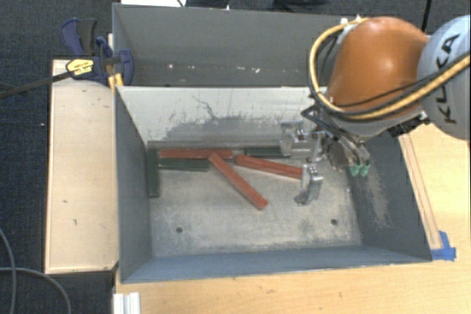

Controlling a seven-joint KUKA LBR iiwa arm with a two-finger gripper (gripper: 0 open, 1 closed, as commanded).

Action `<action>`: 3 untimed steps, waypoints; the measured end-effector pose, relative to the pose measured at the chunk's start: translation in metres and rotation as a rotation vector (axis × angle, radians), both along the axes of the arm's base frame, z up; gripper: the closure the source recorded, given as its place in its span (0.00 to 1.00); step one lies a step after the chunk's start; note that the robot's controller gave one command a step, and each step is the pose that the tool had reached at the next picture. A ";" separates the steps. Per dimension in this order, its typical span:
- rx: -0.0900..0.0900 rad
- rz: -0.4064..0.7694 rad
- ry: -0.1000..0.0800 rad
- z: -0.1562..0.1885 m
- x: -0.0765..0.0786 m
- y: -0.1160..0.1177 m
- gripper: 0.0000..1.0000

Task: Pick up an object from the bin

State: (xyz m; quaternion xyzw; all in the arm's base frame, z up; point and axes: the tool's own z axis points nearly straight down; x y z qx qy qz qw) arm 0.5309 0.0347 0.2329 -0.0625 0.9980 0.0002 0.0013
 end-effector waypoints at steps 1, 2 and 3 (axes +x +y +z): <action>0.000 -0.001 0.000 0.000 0.000 0.000 0.00; 0.001 -0.045 -0.006 -0.053 -0.008 -0.002 0.00; 0.000 -0.035 -0.005 -0.120 0.008 -0.028 0.00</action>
Offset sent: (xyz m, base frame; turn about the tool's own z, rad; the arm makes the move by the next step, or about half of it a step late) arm -0.0272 -0.0066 -0.1629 0.1387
